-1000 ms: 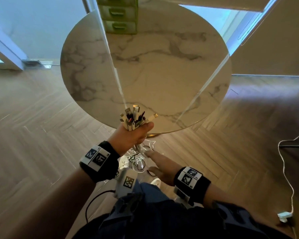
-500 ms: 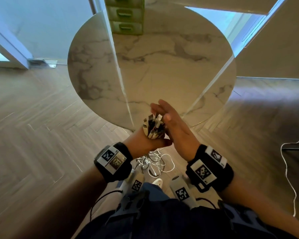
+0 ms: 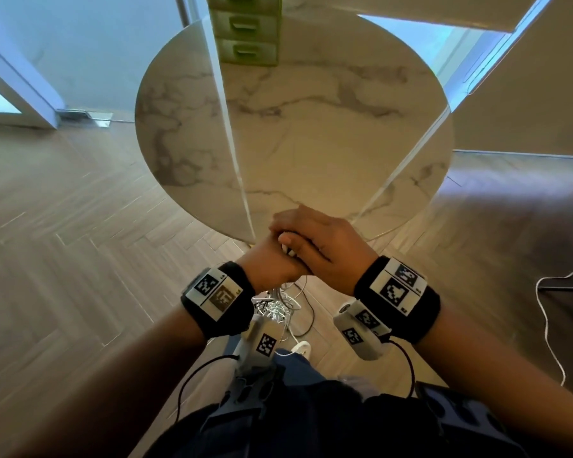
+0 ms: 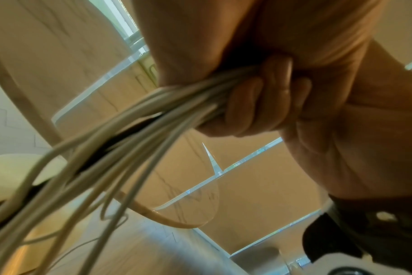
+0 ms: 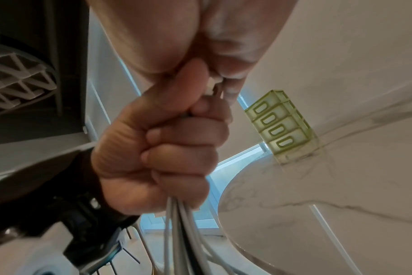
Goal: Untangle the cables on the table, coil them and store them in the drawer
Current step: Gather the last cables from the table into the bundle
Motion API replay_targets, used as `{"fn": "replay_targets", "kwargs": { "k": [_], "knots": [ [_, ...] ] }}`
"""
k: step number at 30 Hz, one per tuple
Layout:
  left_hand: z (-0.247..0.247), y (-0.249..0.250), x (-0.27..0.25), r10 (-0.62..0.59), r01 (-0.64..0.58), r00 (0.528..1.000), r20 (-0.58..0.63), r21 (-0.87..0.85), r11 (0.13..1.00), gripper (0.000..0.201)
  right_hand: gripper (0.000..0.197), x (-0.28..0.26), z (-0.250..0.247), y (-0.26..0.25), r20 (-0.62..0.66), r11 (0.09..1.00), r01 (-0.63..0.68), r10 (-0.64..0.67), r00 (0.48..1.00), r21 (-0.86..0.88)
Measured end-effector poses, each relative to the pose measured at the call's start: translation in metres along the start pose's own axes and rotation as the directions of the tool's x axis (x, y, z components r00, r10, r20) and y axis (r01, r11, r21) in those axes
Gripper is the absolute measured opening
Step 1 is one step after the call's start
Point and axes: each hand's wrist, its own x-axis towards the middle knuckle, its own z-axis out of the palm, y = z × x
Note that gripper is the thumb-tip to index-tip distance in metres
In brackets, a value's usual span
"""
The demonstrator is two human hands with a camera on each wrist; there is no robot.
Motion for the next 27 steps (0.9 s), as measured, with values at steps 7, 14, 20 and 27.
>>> {"fn": "replay_targets", "kwargs": {
  "k": [7, 14, 20, 27],
  "knots": [
    [-0.008, 0.015, 0.005, 0.005, -0.035, 0.997, -0.073, -0.418, 0.908, 0.033, 0.09, -0.014, 0.005, 0.004, 0.095, 0.756, -0.321, 0.328, 0.94, 0.57],
    [-0.006, 0.026, 0.008, 0.106, -0.188, 0.957, -0.27, -0.302, 0.935, 0.026, 0.006, -0.013, 0.027, 0.002, 0.198, 0.793, -0.448, 0.402, 0.894, 0.413],
    [0.003, 0.015, 0.011, -0.067, 0.031, 0.989, -0.129, -0.266, 0.963, 0.019, 0.024, -0.011, 0.02, 0.001, 0.257, 0.786, -0.489, 0.418, 0.871, 0.379],
    [-0.013, 0.033, 0.022, -0.122, -0.031, 0.976, -0.183, -0.665, 0.746, 0.043, 0.008, -0.053, 0.034, 0.033, 0.335, 0.755, -0.549, 0.445, 0.831, 0.36]
  ]
}}
